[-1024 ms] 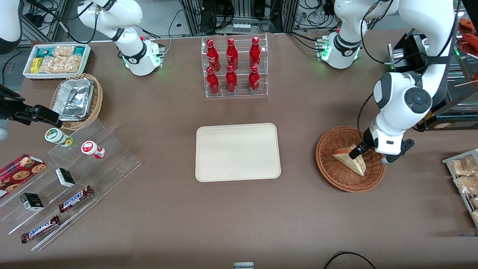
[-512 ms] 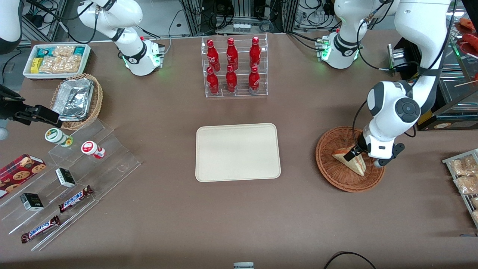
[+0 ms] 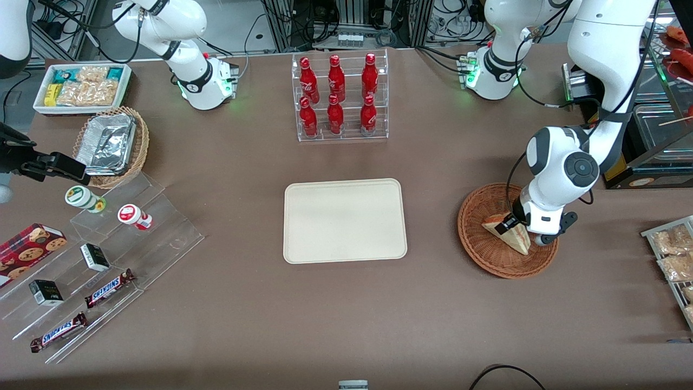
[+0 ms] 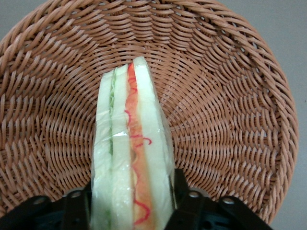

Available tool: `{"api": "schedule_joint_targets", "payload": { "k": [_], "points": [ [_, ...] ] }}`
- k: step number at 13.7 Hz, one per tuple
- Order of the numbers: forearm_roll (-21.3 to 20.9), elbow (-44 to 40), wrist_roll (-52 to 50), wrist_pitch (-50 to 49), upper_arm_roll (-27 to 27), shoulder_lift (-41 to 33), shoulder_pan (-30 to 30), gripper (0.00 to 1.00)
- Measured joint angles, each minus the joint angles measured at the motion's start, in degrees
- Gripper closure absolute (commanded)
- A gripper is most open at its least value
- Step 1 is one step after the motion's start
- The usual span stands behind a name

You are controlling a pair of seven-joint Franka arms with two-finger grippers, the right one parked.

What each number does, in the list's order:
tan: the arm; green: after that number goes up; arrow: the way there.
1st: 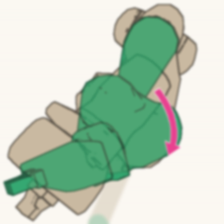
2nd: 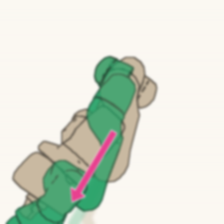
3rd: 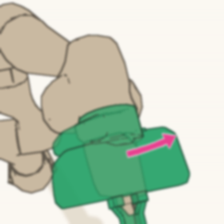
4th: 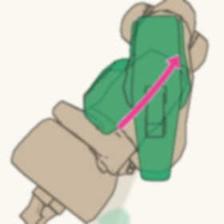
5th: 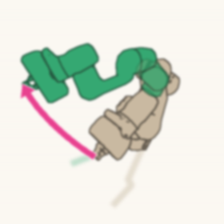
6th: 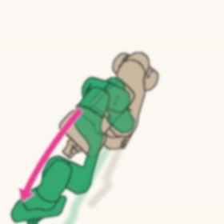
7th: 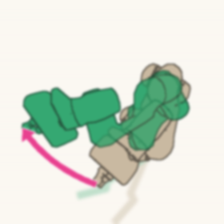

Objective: Place sandwich from basket to tray
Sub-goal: 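Close the left gripper on the sandwich and lift it from the basket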

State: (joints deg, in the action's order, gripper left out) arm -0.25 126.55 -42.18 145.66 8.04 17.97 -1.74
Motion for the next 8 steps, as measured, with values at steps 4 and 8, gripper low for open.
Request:
{"api": "schedule_joint_targets", "payload": {
  "k": [4, 8],
  "points": [
    [-0.03, -1.85, 0.0, -1.39, -0.03, -0.5, -0.04, 0.99],
    [-4.09, -9.79, 0.06, -18.65, 1.36, -4.47, -0.04, 0.99]
  ]
}}
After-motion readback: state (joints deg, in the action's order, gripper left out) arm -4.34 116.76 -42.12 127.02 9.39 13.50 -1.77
